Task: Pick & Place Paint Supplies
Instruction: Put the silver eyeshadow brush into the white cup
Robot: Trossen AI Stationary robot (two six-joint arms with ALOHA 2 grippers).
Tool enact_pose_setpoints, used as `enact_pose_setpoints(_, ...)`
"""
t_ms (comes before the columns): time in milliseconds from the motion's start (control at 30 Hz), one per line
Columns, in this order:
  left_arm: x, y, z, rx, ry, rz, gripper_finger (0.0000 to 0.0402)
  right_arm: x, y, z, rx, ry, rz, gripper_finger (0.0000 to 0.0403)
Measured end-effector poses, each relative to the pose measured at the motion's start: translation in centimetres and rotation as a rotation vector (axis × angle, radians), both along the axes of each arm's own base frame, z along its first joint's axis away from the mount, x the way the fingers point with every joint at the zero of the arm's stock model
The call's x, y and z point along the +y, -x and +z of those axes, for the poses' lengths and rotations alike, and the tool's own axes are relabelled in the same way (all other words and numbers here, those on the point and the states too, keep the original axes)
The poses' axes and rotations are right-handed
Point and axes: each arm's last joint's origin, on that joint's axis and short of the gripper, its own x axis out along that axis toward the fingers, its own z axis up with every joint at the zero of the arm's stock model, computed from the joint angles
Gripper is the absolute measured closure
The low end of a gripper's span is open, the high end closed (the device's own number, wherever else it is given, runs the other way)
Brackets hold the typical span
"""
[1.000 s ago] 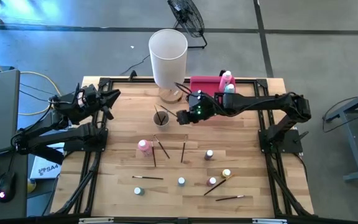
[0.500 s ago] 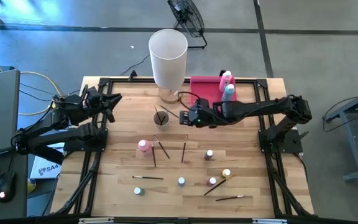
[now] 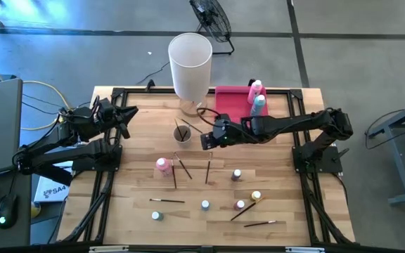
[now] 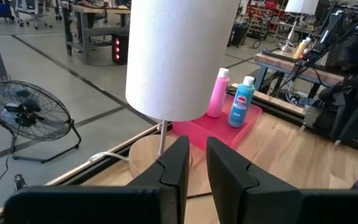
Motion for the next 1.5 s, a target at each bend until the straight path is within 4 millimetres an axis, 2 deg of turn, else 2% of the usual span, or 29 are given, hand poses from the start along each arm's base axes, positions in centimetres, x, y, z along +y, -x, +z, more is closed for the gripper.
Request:
enact_pose_setpoints(133,0.0,0.0,0.0,-0.003,-0.001,0.0,0.0348,-0.1,-0.6,0.7,-0.075,0.116,0.034,0.0325)
enact_pose_setpoints(267,0.0,0.0,0.0,-0.003,-0.001,0.0,0.0348,-0.3,-1.3,1.8,-0.205,0.146,0.019,0.0325)
enact_pose_setpoints(567,0.0,0.0,0.0,-0.004,-0.001,0.0,0.0348,-0.4,-2.7,5.3,-0.561,0.304,0.086,0.0325)
enact_pose_setpoints(833,0.0,0.0,0.0,-0.003,-0.001,0.0,0.0348,-0.4,-2.7,5.5,-0.585,0.29,0.063,0.0325)
enact_pose_setpoints(967,0.0,0.0,0.0,-0.003,-0.001,0.0,0.0348,-0.5,-2.7,5.3,-0.56,0.287,0.056,0.0325)
enact_pose_setpoints(1067,0.0,0.0,0.0,-0.003,-0.001,0.001,0.0348,-0.4,-3.3,4.3,-0.537,0.267,0.056,0.0325)
enact_pose_setpoints(1300,0.0,0.0,0.0,-0.003,-0.001,0.001,0.0348,-0.4,-5.8,-0.6,-0.417,0.056,0.116,0.0325)
enact_pose_setpoints(1500,0.0,0.0,0.0,-0.003,-0.001,0.002,0.0348,-1.4,-5.8,-1.8,-0.337,0.004,0.147,0.0325)
